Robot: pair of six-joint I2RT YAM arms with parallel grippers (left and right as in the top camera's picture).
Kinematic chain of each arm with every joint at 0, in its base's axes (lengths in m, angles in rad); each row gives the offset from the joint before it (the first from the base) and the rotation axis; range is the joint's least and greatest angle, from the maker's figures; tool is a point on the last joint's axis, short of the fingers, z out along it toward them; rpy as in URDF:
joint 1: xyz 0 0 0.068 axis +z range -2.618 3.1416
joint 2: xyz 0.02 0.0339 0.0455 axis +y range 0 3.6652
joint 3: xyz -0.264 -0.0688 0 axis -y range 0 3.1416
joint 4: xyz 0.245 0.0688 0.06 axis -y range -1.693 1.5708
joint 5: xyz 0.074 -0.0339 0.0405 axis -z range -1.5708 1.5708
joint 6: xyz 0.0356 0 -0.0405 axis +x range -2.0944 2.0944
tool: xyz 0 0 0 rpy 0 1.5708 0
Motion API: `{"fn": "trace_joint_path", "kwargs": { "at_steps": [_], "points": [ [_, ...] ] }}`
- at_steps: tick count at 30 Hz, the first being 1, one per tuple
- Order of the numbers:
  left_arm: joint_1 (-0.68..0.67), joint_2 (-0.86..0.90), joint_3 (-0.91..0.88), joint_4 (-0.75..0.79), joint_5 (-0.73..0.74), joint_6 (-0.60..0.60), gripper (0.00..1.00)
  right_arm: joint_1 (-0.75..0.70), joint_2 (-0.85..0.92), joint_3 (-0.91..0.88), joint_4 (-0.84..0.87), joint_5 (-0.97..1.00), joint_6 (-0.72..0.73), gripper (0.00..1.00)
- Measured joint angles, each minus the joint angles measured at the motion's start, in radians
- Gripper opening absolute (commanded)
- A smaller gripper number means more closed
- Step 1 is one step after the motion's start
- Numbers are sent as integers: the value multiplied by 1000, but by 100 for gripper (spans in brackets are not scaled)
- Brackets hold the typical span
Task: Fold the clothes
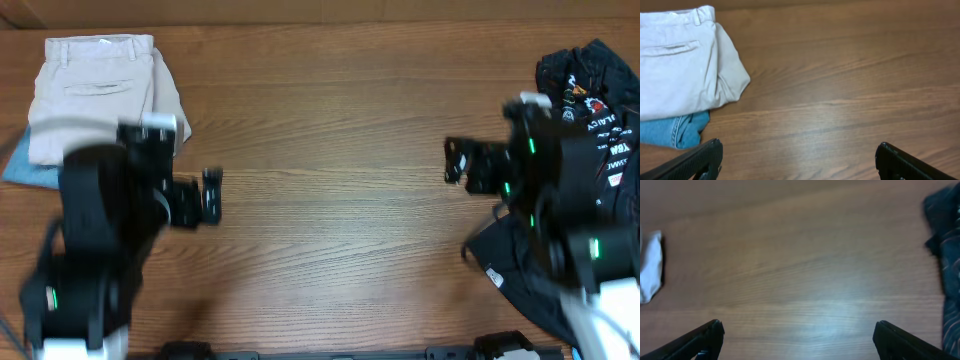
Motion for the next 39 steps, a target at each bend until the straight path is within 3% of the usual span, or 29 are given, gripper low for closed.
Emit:
{"fn": "trace_joint_path", "kwargs": {
  "at_steps": [4,9,15,22,35,39],
  "points": [
    [0,-243,-179,69,0,11,100,0,-213,-173,55,48,1,100],
    [0,-398,-228,33,0,14,100,0,-305,-223,-68,72,1,100],
    [0,-412,-241,-123,0,14,100,0,-292,-231,-199,77,2,100],
    [0,-412,-242,-227,0,14,100,0,-287,-232,-209,82,2,100],
    [0,-412,-242,-235,0,14,100,0,-294,-232,-210,82,1,100],
    [0,-412,-242,-235,0,14,100,0,-367,-236,-212,82,1,100]
  ]
}}
